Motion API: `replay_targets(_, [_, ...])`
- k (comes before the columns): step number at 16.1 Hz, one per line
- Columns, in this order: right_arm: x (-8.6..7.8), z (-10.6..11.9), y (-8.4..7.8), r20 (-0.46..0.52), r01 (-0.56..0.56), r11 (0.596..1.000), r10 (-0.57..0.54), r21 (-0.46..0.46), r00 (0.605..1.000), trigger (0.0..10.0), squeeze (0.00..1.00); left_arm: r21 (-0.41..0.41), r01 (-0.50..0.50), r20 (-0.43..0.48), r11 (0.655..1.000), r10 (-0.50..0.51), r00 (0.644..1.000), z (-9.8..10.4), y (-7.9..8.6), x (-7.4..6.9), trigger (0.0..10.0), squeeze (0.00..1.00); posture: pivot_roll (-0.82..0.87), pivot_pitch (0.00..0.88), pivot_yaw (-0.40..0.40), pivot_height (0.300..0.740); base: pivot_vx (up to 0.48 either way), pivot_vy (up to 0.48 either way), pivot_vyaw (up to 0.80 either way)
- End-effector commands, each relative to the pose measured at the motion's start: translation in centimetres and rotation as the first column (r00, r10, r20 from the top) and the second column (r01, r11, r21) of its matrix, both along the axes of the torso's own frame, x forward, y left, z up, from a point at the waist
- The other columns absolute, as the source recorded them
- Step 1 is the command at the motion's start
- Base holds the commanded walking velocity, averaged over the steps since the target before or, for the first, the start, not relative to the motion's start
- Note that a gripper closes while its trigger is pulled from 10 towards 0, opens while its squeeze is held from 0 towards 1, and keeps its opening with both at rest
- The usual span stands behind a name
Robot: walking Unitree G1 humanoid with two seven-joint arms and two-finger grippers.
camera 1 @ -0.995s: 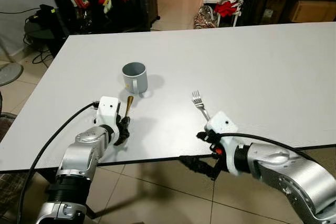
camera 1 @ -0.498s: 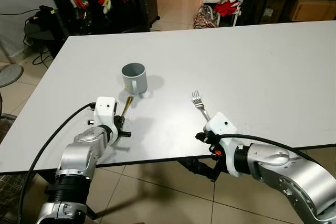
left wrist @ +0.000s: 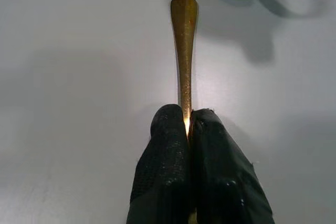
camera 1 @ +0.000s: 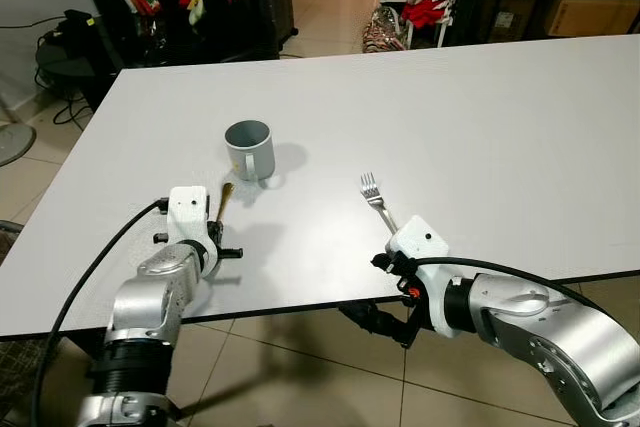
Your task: Setting the table
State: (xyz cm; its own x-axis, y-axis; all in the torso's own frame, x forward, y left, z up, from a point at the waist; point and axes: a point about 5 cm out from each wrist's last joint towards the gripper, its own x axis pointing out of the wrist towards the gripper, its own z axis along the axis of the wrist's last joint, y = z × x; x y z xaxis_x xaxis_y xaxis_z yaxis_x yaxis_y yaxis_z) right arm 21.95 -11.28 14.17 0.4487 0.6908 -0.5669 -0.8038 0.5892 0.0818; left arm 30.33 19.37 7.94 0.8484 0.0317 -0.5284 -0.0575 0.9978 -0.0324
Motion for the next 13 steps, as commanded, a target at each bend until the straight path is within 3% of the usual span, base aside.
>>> replay_targets(1, [0.3, 0.3, 0.3, 0.014, -0.01, 1.0, 0.01, -0.003, 1.0, 10.0, 0.0, 0.001, -0.064, -0.064, 0.998, 0.064, 0.996, -1.2, 0.7, -1.0, 0.0, 0.0, -0.06, 0.0, 0.071, 0.74, 0.0, 0.0, 0.0])
replay_targets(5, [0.3, 0.2, 0.6, 0.013, -0.025, 1.0, 0.025, 0.001, 1.0, 10.0, 0.0, 0.015, -0.127, -0.049, 0.992, 0.128, 0.991, -1.0, 0.7, -1.7, 0.0, 0.0, -0.05, 0.0, 0.056, 0.74, 0.0, 0.0, 0.0])
replay_targets(8, [0.5, 0.3, 0.8, 0.015, -0.037, 0.999, 0.037, 0.004, 0.999, 10.0, 0.0, 0.031, -0.071, -0.05, 0.997, 0.073, 0.996, -0.9, 0.5, -1.7, 0.0, 0.0, -0.04, 0.0, 0.054, 0.74, 0.0, 0.0, 0.0])
replay_targets(9, [0.5, 0.3, 0.8, 0.016, -0.036, 0.999, 0.036, 0.003, 0.999, 10.0, 0.0, 0.048, -0.059, -0.048, 0.997, 0.061, 0.997, -0.8, 0.6, -1.7, 4.4, 0.0, -0.05, 0.0, 0.055, 0.74, 0.0, 0.0, 0.0])
replay_targets(10, [0.5, 0.3, 0.7, 0.017, -0.034, 0.999, 0.034, 0.003, 0.999, 10.0, 0.0, 0.076, -0.034, -0.046, 0.997, 0.038, 0.998, -0.7, 0.8, -1.4, 10.0, 0.0, -0.05, 0.0, 0.058, 0.74, 0.0, 0.0, 0.0])
replay_targets(11, [0.5, 0.3, 0.6, 0.018, -0.033, 0.999, 0.032, 0.003, 0.999, 10.0, 0.0, 0.081, -0.025, -0.042, 0.996, 0.028, 0.999, -0.5, 0.9, -1.3, 10.0, 0.0, -0.05, 0.0, 0.06, 0.74, 0.0, 0.0, 0.0])
replay_targets(12, [0.5, 0.3, 0.6, 0.018, -0.031, 1.0, 0.031, 0.004, 0.999, 10.0, 0.0, 0.075, -0.026, -0.039, 0.997, 0.029, 0.999, -0.4, 0.9, -1.2, 10.0, 0.43, -0.05, 0.0, 0.061, 0.74, 0.0, 0.0, 0.0])
replay_targets(13, [0.5, 0.4, 0.5, 0.018, -0.027, 1.0, 0.027, 0.006, 0.999, 10.0, 0.0, 0.072, -0.031, -0.032, 0.997, 0.033, 0.999, -0.2, 0.9, -1.0, 10.0, 1.0, -0.05, 0.0, 0.063, 0.74, 0.0, 0.0, 0.0])
